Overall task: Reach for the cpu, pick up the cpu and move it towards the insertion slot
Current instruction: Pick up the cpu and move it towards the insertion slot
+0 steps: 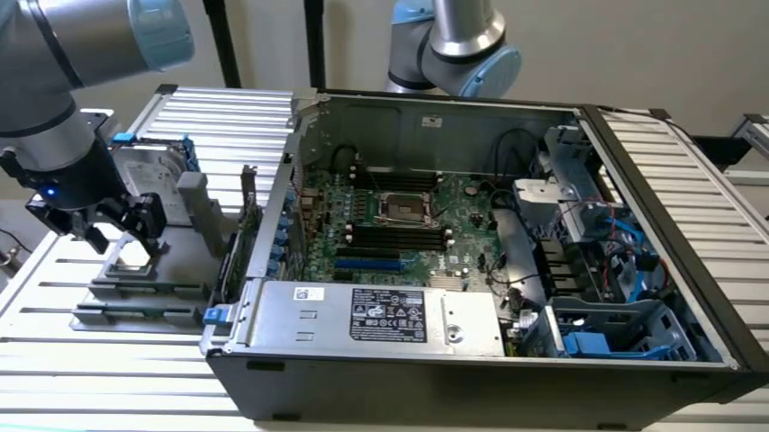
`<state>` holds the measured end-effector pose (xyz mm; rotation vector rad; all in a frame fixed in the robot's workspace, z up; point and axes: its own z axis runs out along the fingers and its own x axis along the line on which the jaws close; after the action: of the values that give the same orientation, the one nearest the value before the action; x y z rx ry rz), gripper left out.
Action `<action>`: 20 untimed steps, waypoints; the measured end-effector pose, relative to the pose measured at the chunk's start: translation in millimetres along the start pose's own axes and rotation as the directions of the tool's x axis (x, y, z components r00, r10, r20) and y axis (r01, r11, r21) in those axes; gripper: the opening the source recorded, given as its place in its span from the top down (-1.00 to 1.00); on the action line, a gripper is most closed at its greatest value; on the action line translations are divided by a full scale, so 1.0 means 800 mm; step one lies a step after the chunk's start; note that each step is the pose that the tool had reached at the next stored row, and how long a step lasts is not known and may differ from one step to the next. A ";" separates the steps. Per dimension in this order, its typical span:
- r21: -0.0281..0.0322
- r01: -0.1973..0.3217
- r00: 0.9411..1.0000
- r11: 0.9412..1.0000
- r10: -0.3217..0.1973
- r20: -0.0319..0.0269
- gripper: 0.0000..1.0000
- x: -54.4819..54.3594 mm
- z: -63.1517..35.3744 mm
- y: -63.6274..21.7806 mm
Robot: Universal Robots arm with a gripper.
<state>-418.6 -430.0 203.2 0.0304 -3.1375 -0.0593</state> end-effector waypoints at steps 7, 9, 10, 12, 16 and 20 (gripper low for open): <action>0.001 0.000 1.000 1.000 0.000 -0.007 -0.42 0.000 0.008 0.003; 0.001 -0.001 1.000 1.000 0.001 -0.008 -0.42 0.000 0.009 0.004; 0.001 -0.001 1.000 1.000 0.001 -0.009 -0.42 0.000 0.009 0.004; 0.002 -0.001 1.000 1.000 0.001 -0.010 -0.42 0.000 0.010 0.005; 0.003 -0.001 1.000 1.000 0.001 -0.013 -0.42 0.000 0.012 0.005; 0.003 -0.001 1.000 1.000 0.001 -0.014 -0.42 -0.002 0.013 0.006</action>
<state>-417.5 -425.2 192.8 0.0290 -3.1239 -0.0538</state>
